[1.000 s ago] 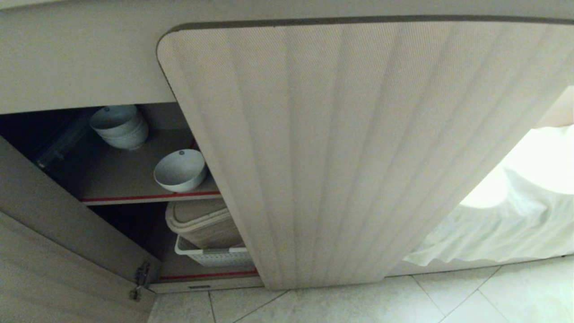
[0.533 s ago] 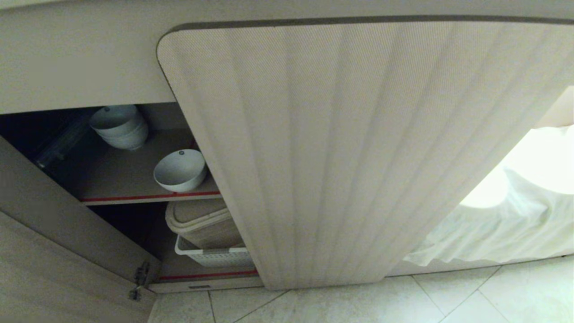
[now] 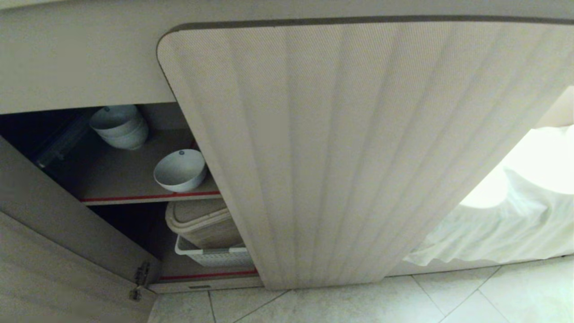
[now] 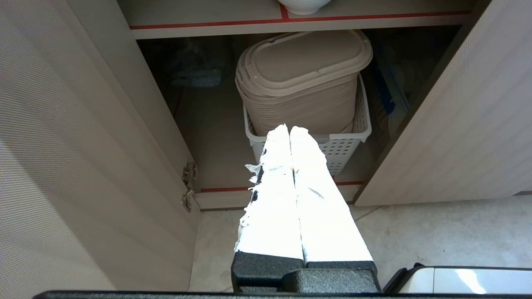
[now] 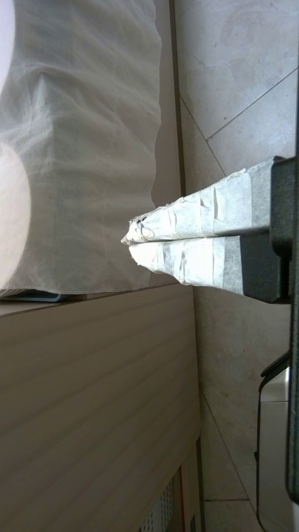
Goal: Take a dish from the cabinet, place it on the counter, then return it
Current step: Close the cabinet door
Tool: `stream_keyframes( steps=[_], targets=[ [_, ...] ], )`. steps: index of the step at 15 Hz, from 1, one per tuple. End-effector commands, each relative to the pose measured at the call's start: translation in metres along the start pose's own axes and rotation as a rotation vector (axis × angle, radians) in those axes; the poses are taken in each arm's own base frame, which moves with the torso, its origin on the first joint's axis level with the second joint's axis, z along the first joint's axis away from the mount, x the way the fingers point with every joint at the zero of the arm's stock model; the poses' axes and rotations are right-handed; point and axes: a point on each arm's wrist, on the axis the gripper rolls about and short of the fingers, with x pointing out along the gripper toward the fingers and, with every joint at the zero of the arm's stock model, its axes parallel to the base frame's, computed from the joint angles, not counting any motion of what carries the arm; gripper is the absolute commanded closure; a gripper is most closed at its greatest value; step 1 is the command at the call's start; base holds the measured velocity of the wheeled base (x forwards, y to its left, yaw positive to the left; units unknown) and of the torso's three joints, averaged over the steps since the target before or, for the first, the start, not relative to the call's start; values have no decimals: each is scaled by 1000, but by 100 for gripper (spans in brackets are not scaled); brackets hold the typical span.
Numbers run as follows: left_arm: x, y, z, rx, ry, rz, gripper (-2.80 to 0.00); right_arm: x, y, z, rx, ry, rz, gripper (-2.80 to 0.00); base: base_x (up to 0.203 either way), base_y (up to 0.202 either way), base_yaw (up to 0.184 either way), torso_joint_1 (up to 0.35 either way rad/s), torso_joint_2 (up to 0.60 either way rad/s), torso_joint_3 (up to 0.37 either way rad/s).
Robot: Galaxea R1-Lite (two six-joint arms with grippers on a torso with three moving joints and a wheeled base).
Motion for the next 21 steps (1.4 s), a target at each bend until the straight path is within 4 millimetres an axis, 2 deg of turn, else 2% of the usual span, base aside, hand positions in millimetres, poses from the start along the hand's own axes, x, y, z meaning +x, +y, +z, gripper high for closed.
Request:
stream_keyframes(
  steps=[1,16,21],
  targets=[
    [0,0,0,0,0,1,0,0,0,0,0,-1,1,0,0,0,0,0,0,0],
    [0,0,0,-3,-2,-3,0,0,0,0,0,-1,0,0,0,0,0,0,0,0],
    [0,0,0,-5,-2,-5,0,0,0,0,0,-1,1,0,-177,0,-1,3,2,1]
  ],
)
